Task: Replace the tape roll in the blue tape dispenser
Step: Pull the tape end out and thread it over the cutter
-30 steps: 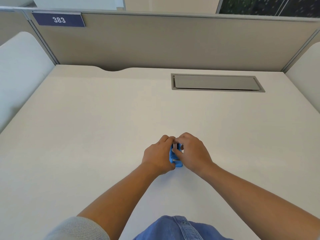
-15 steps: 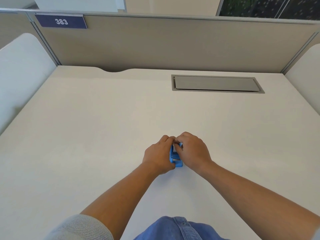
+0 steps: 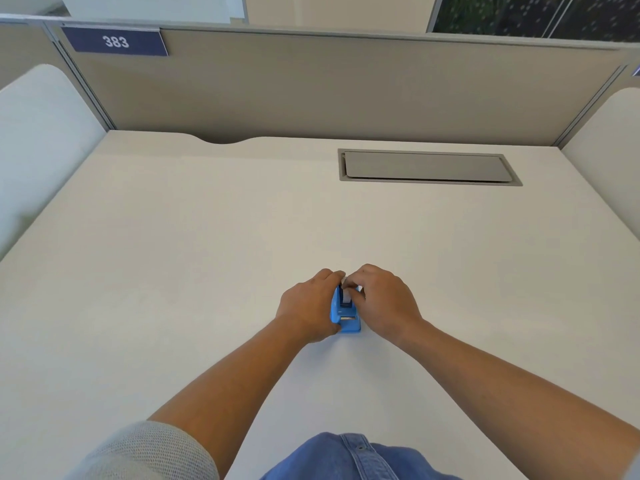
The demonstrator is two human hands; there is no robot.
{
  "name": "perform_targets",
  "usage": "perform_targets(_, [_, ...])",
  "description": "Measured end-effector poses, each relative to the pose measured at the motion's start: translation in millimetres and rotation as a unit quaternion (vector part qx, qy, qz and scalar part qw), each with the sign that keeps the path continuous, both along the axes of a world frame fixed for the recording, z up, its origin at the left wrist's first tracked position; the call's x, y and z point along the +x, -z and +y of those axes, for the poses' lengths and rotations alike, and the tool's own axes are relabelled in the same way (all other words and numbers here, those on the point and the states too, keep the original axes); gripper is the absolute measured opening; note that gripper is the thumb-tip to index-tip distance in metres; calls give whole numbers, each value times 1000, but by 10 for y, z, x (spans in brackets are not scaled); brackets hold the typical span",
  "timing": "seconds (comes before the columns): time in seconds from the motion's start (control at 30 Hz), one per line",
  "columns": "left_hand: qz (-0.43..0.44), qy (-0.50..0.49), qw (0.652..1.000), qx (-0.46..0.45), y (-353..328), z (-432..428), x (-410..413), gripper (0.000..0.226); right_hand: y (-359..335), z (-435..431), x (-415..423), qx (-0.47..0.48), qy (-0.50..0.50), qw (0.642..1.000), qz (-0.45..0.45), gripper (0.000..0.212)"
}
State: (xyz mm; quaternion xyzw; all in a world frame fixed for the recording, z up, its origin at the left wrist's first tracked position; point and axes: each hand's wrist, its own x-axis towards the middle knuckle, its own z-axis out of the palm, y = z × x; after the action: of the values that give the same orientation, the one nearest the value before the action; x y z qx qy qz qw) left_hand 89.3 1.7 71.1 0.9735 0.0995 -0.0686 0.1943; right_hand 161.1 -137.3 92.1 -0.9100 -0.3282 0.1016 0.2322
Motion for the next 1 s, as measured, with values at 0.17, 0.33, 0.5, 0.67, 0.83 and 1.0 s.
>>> perform_targets(0.17, [-2, -1, 1000, 2, -7, -10, 11, 82, 14, -20, -10, -2, -1, 1000, -6, 19])
perform_targets(0.33, [-8, -1, 1000, 7, -6, -15, 6, 80, 18, -25, -56, 2, 5, 1000, 2, 15])
perform_targets(0.5, [-9, -4, 1000, 26, -13, -15, 34, 94, 24, -60, -127, -6, -2, 1000, -4, 12])
perform_targets(0.67, [-13, -2, 1000, 21, -5, -19, 29, 86, 59, -120, -192, -5, 1, 1000, 3, 11])
perform_targets(0.83, [-17, -3, 1000, 19, 12, -15, 37, 81, 89, -165, -238, 4, 12, 1000, 6, 9])
perform_targets(1.0, [-20, -4, 1000, 23, 26, -18, 41, 85, 96, -192, -290, 5, 16, 1000, 11, 8])
